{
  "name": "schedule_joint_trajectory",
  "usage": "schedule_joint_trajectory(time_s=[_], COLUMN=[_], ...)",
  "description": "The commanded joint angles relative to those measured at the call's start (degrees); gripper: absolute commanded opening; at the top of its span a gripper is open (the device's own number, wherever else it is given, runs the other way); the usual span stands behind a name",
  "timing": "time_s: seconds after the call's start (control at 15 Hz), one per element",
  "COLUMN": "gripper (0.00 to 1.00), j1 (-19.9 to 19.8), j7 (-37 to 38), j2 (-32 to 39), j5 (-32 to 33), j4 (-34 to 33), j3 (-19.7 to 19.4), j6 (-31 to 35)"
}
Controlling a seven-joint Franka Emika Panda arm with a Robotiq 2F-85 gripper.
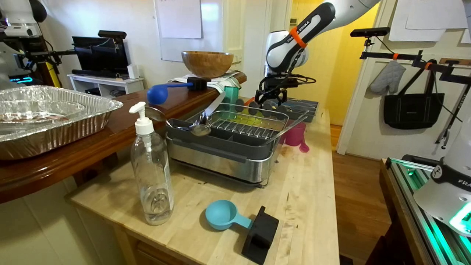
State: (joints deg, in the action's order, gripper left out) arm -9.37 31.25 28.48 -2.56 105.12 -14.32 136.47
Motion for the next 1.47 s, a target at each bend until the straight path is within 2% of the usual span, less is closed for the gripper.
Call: schedule_joint_trajectory(time_s=[0.0, 0.27, 0.53, 0.6, 0.67, 0.93, 1.27, 1.33, 1.4], gripper=[1.00, 1.00, 1.00, 0.90, 0.74, 0.42, 0.06, 0.01, 0.00], j1=[1.3, 0.5, -0.1, -0.2, -0.2, 0.0, 0.7, 0.9, 0.9], j7=[5.6, 10.1, 12.1, 11.9, 12.0, 11.5, 8.4, 7.5, 6.5], j2=[0.9, 4.1, 6.7, 7.1, 7.5, 7.6, 5.6, 5.1, 4.7], j5=[-1.5, -3.8, -7.1, -7.9, -8.4, -9.1, -5.9, -5.3, -4.8], j4=[1.7, 0.6, -0.6, -0.6, -0.8, -0.9, 0.7, 1.2, 1.6], j3=[-1.4, -1.5, -0.9, -0.7, -0.7, -1.0, -1.7, -1.9, -1.9], j6=[5.1, 10.2, 11.5, 11.9, 12.4, 12.5, 10.3, 9.8, 9.3])
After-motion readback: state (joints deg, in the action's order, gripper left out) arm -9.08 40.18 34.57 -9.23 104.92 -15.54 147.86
